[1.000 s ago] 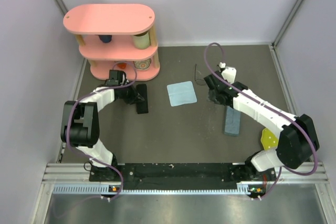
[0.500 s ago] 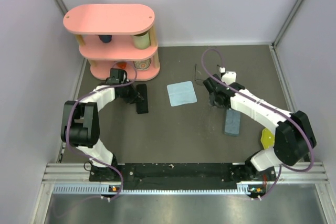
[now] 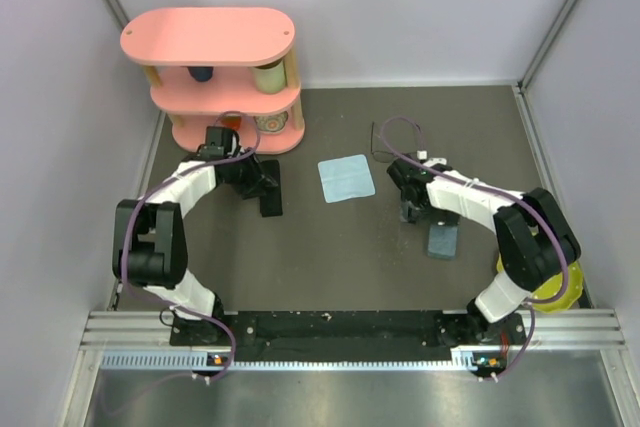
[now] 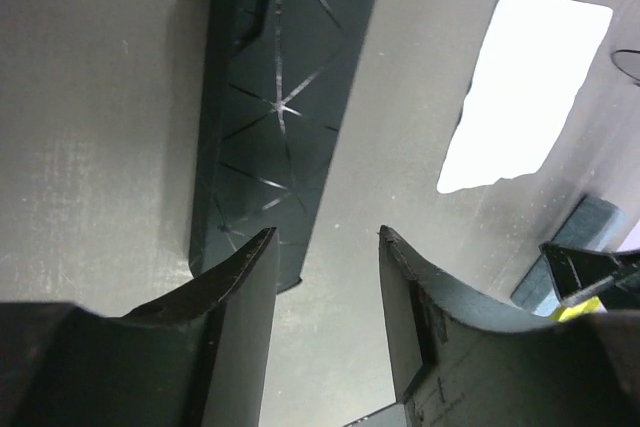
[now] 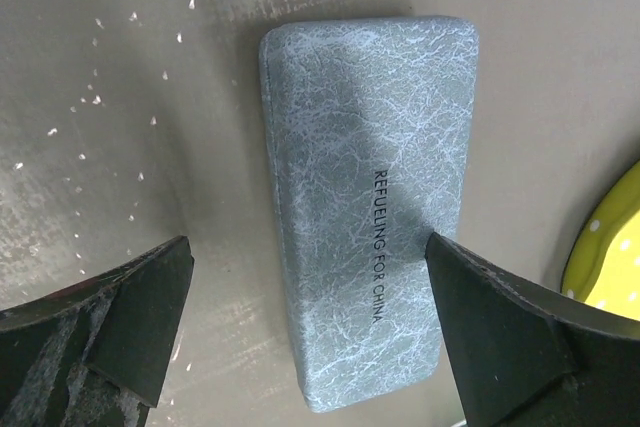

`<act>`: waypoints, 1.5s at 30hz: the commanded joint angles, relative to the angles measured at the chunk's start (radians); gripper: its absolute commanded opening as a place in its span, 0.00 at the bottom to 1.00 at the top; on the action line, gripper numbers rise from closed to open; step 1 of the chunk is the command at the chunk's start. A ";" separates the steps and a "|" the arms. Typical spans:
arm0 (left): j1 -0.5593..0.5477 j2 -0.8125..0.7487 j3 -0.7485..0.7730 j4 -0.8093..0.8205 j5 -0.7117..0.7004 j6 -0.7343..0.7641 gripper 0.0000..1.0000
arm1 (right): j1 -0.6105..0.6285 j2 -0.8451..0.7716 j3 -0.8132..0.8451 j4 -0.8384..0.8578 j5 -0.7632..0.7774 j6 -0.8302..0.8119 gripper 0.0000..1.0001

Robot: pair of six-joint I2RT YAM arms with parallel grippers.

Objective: Organize the sunglasses
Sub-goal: Move the sunglasses case to the corner of the board.

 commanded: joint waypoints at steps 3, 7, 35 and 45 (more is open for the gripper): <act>0.004 -0.119 0.082 -0.046 0.028 0.034 0.50 | -0.071 0.002 -0.065 0.103 -0.116 -0.001 0.98; 0.004 -0.164 0.100 -0.070 0.024 0.049 0.51 | -0.101 -0.018 -0.083 0.123 -0.157 -0.012 0.98; -0.008 -0.231 0.030 -0.119 0.077 0.101 0.53 | 0.235 0.204 0.237 -0.063 -0.133 -0.138 0.81; -0.008 -0.239 0.013 -0.135 0.059 0.120 0.53 | 0.313 0.105 0.314 -0.066 -0.214 -0.153 0.99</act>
